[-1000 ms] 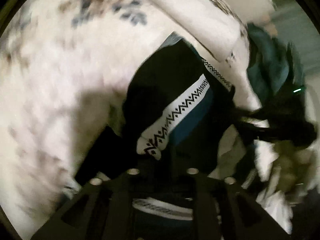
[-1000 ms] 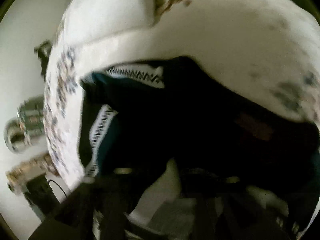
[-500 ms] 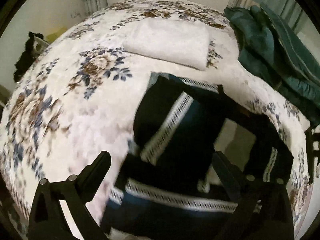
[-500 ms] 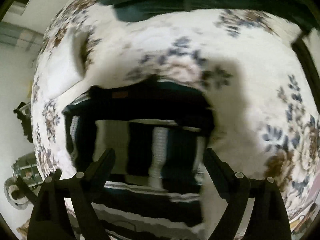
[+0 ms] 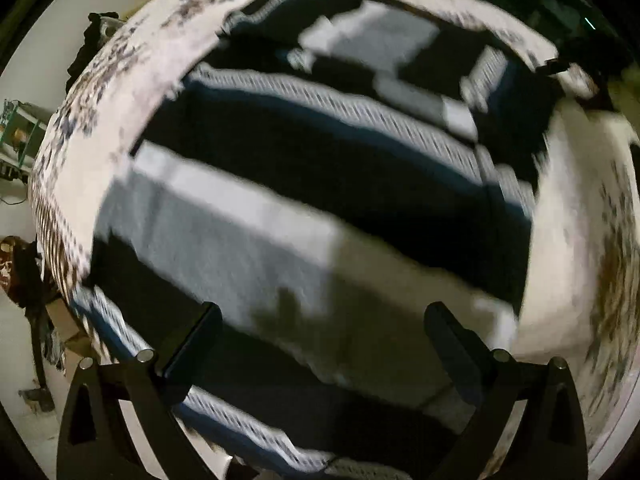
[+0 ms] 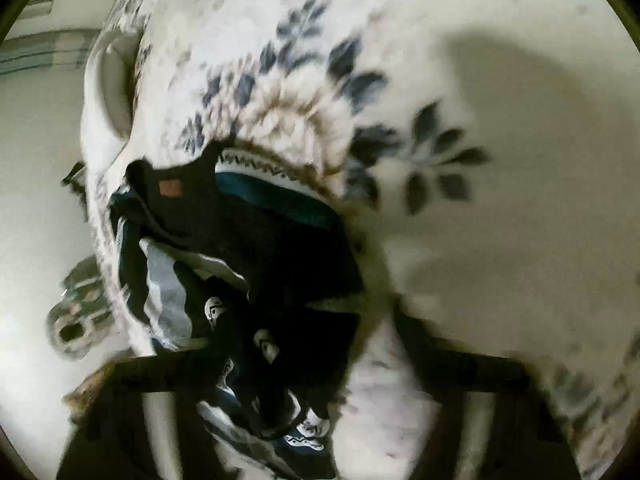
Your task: Fold small clothes
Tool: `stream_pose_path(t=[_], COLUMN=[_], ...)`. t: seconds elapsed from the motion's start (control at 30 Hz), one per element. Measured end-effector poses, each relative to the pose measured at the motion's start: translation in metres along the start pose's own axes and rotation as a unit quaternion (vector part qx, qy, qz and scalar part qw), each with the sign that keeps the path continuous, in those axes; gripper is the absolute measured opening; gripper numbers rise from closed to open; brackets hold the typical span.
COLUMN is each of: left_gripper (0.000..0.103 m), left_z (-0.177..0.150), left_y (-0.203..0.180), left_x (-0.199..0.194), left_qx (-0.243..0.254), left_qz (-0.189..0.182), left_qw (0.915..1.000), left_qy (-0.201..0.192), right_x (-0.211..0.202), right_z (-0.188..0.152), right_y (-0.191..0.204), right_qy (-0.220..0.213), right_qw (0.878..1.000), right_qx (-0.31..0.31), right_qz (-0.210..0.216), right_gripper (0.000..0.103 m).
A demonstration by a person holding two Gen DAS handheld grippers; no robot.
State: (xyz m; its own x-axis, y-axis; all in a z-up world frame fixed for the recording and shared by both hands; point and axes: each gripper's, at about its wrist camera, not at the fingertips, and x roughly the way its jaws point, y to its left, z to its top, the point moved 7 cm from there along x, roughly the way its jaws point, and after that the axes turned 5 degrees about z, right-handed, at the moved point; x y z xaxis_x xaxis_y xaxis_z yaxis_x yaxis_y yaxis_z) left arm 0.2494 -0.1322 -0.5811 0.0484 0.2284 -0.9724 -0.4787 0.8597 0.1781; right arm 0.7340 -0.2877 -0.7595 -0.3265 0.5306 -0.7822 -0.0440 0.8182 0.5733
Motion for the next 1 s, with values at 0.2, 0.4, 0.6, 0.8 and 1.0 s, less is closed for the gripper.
stream_pose_path(t=[0.2, 0.4, 0.6, 0.8, 1.0], left_gripper=[0.103, 0.103, 0.100, 0.027, 0.005], left_z=[-0.042, -0.066, -0.096, -0.114, -0.116], left_y=[-0.027, -0.046, -0.090, -0.130, -0.121], left_x=[-0.002, -0.011, -0.009, 0.018, 0.013], left_qx=[0.021, 0.039, 0.080, 0.130, 0.120], left_qz=[-0.011, -0.026, -0.079, -0.090, -0.125], left_qw=[0.9996, 0.9989, 0.9937, 0.9866, 0.9847], left_qy=[0.012, 0.000, 0.007, 0.041, 0.014], right_x=[-0.027, -0.031, -0.045, -0.032, -0.009], right_z=[0.030, 0.018, 0.006, -0.001, 0.003], right_y=[-0.027, -0.021, -0.021, -0.025, -0.024], right_qy=[-0.057, -0.037, -0.035, -0.017, -0.024], right_qw=[0.997, 0.998, 0.999, 0.998, 0.998], right_qx=[0.001, -0.019, 0.001, 0.029, 0.032], right_qz=[-0.046, -0.039, 0.009, 0.058, 0.053], right_gripper=[0.006, 0.040, 0.061, 0.061, 0.013])
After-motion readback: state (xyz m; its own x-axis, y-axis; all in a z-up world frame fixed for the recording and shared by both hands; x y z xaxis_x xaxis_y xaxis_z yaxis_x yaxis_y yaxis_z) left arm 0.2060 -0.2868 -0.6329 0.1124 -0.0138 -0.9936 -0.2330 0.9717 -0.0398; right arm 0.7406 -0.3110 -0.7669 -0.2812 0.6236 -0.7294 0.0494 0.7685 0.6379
